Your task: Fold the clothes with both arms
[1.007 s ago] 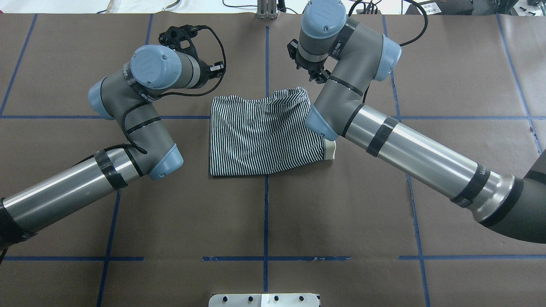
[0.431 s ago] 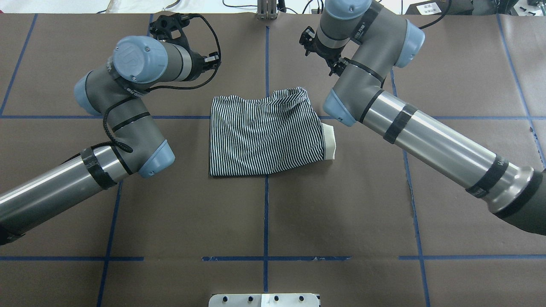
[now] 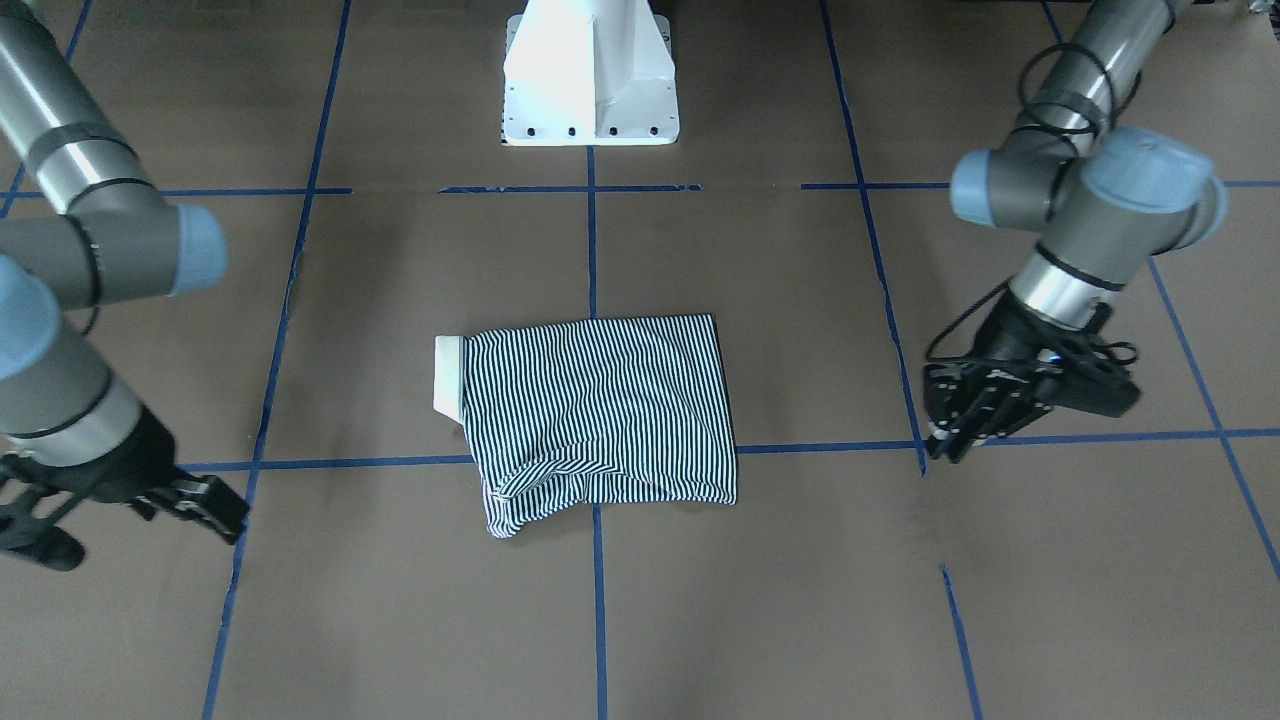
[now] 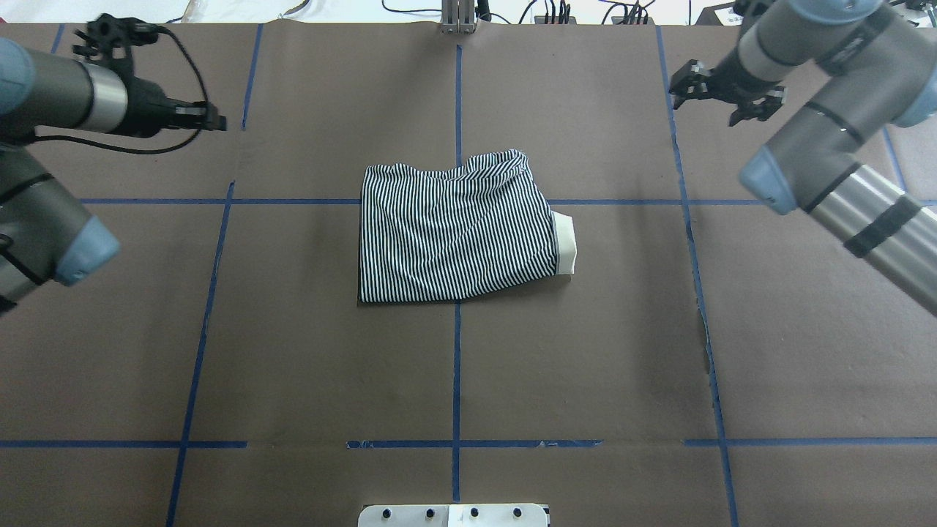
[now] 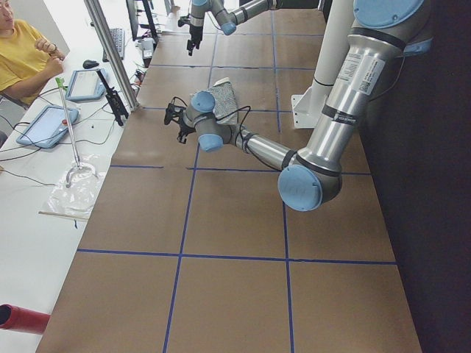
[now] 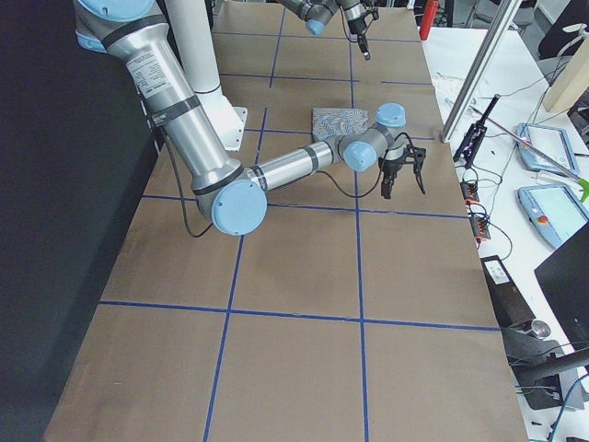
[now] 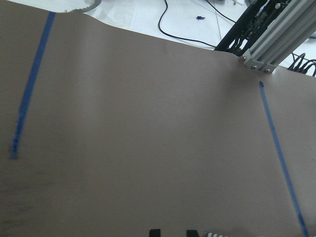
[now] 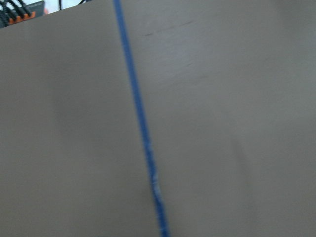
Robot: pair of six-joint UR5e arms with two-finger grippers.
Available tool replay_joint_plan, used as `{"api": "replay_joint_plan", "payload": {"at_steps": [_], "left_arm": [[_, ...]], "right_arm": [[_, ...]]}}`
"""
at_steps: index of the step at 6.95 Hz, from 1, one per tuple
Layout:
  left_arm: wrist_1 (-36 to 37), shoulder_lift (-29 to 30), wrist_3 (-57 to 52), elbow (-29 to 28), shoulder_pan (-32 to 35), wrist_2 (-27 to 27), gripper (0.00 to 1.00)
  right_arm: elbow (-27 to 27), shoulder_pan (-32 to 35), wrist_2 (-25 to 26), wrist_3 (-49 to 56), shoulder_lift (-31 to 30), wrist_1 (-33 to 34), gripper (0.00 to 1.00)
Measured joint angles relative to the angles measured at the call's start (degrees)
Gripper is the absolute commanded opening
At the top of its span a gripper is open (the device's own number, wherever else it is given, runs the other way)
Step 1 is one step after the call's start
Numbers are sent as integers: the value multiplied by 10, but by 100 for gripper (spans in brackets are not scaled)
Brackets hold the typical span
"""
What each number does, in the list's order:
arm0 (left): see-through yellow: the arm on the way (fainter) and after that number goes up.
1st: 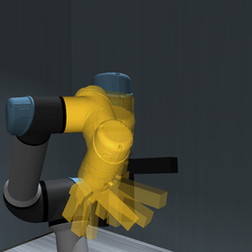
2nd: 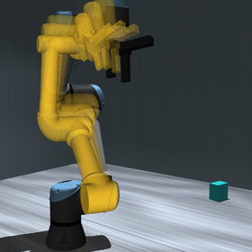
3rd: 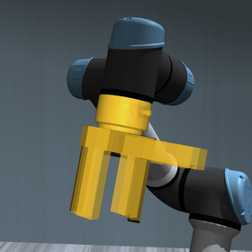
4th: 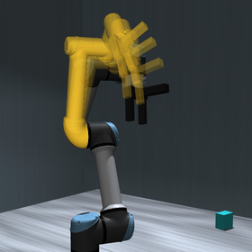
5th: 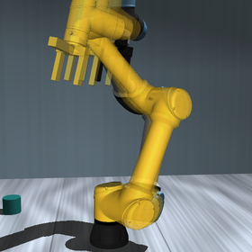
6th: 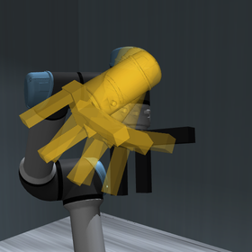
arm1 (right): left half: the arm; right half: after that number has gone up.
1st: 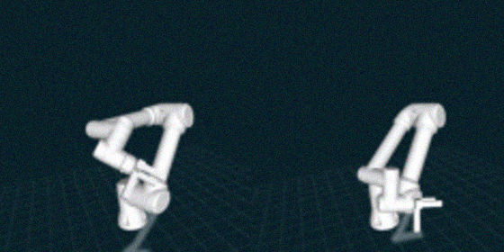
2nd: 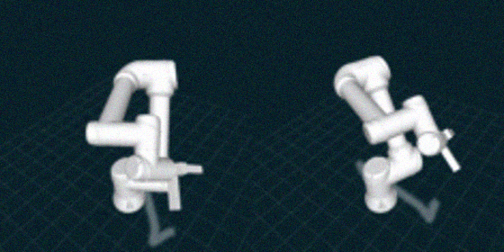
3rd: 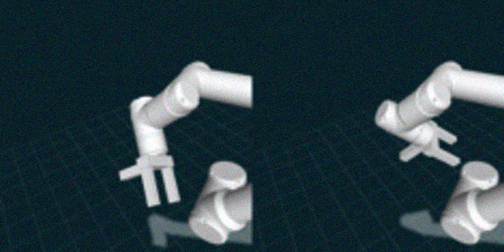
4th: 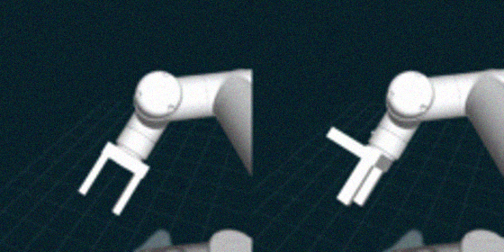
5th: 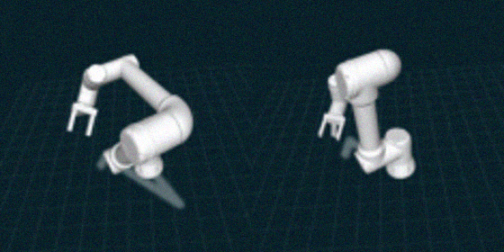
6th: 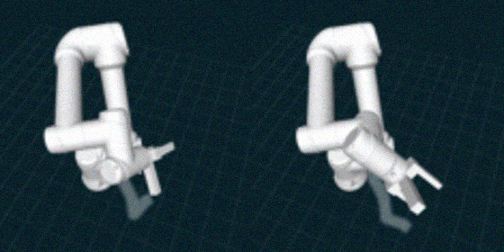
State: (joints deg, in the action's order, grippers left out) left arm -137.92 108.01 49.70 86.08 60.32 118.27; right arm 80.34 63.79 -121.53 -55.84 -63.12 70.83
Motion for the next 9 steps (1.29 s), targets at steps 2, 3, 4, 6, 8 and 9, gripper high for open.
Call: {"api": "replay_joint_plan", "payload": {"at_steps": [2, 3, 4, 6, 8, 9], "left_arm": [[54, -36, -192, -13, 147, 132, 32], [120, -40, -288, -9, 209, 170, 35], [197, -41, -379, 1, 252, 184, 41], [348, -52, -477, 22, 279, 178, 100], [406, -95, -499, 64, 264, 147, 100], [416, -108, -500, 83, 258, 131, 100]], "right_arm": [[7, 123, -80, 210, -63, 20, 100], [8, 177, -114, 295, -84, 43, 100], [13, 216, -141, 376, -96, 79, 100], [26, 234, -153, 522, -111, 173, 100], [36, 232, -147, 571, -140, 204, 100], [37, 229, -134, 576, -151, 205, 100]]}}
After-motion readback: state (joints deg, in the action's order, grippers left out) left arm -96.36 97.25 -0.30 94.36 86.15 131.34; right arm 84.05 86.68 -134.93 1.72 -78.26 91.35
